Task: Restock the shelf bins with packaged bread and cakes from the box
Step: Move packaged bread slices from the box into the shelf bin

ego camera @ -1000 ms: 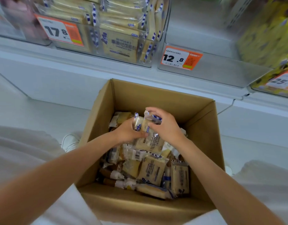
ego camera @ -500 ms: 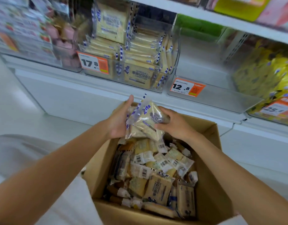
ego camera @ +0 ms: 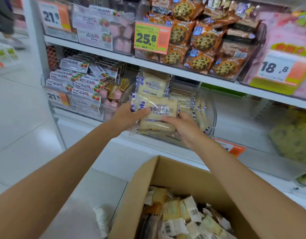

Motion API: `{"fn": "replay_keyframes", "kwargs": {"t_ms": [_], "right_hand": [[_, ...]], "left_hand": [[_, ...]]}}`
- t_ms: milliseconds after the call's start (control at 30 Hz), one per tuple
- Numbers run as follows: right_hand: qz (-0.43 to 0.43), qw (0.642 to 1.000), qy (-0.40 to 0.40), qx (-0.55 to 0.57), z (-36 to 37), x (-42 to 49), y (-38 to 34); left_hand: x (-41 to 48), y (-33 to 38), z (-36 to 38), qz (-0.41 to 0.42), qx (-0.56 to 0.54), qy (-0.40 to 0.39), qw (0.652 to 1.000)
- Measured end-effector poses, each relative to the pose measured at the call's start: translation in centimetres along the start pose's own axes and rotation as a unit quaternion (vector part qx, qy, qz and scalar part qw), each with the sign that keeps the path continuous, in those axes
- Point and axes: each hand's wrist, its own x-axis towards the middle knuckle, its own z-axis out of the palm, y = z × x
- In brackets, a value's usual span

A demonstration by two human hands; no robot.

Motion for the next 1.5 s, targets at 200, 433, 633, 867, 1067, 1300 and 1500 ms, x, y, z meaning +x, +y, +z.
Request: {"fn": "replay_keyframes", "kwargs": {"t_ms": [200, 433, 633, 867, 1067, 1300, 1500], "right_hand": [[-0.081, 0.995, 0.063, 0.004, 3.3, 7.4, -3.0], [-0.065, 0.989, 0.076, -0.112, 3.9, 12.9, -1.6], [-0.184, 0.964, 0.151, -0.119, 3.3, 13.3, 0.0], [-0.245, 0.953, 0.104, -0.144, 4.4, 12.6, 0.3], [-0.238, 0.943, 0.100, -0.212, 4.3, 12.4, -0.2], [-0.207, 0.957, 0.054, -0.197, 3.5, 11.6, -0.5], [-0.197, 0.958, 0.164, -0.127, 1.6, 8.2, 0.5]], "left_hand": [[8.3, 1.7, -3.7, 0.106, 0.129, 0.089, 0.982], [14.7, 0.4, -4.4, 0.111, 0.192, 0.050, 0.974], [15.3, 0.8, -5.2, 0.108, 0.183, -0.024, 0.977], [15.5, -0.2, -5.5, 0.153, 0.251, 0.047, 0.955], [15.2, -0.4, -6.0, 0.152, 0.350, 0.041, 0.923], [13.6, -0.2, -5.7, 0.123, 0.383, 0.071, 0.913], [8.1, 0.2, -2.5, 0.119, 0.381, 0.184, 0.898]]}}
